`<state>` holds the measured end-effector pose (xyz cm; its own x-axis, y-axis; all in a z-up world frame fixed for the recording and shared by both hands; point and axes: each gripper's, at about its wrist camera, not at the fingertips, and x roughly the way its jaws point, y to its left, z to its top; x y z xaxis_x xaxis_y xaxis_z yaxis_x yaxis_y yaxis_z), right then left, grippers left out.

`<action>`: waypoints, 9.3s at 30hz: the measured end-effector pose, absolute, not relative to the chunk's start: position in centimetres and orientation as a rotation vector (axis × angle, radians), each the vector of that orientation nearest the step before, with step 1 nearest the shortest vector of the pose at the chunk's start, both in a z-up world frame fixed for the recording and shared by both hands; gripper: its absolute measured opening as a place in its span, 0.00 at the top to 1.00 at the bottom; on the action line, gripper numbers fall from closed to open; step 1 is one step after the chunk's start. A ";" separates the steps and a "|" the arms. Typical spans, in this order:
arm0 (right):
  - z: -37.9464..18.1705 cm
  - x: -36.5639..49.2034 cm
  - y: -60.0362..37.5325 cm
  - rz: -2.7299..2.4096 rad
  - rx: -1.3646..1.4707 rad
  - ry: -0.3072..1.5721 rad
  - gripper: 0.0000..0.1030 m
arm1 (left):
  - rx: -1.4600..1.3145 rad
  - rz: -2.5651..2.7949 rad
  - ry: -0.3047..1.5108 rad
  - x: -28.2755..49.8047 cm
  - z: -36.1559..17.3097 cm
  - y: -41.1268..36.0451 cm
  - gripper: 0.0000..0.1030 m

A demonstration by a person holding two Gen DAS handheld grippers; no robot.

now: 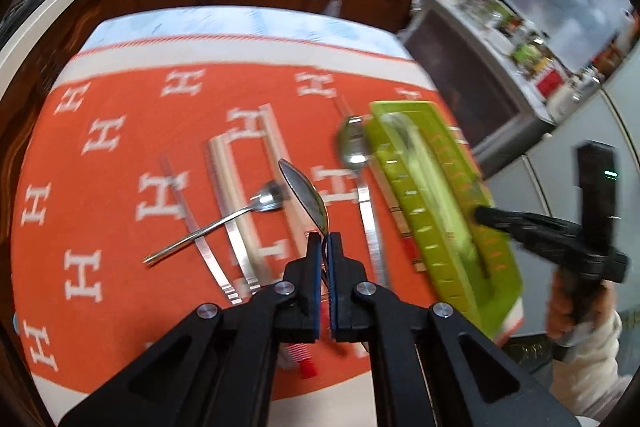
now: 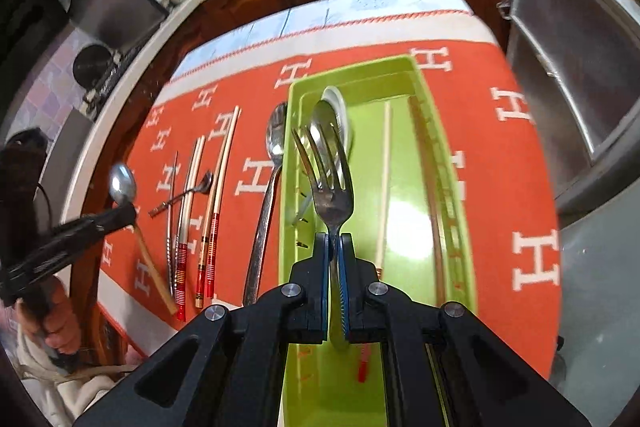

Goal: Organize utensils
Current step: 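Open right tool to drop fork in tray while left tool carries spoon there, then open left tool to drop spoon in tray while right tool lifts away, then lower right tool to the small steel spoon and close on it, then lift small spoon in right tool while left tool grasps a steel chopstick, then carry spoon in right tool into tray while left tool carries chopstick there, open both, then lift both open tools away from the green tray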

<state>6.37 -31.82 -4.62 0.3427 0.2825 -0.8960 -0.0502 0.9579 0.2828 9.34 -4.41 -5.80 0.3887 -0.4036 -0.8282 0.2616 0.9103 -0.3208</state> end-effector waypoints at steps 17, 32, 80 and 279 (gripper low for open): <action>-4.4 4.2 -36.0 0.124 0.386 1.115 0.91 | -0.098 -0.722 1.196 11.2 -5.2 -17.6 1.00; -4.9 1.9 -37.0 0.130 0.386 1.120 0.89 | 0.035 -0.605 1.227 10.1 -8.0 -19.0 0.60; -3.6 5.2 -11.9 0.300 0.097 1.148 0.65 | -0.056 -0.077 0.980 5.9 -7.7 8.8 0.23; -2.8 1.5 -34.3 0.133 0.380 1.122 0.81 | -0.147 -0.337 1.215 11.9 -8.3 -11.0 0.70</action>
<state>1.51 -34.25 -2.76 0.4340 0.2927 -0.8521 0.0851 0.9282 0.3622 11.89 -11.00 -8.29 0.3059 -0.3313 -0.8926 0.1754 0.9411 -0.2892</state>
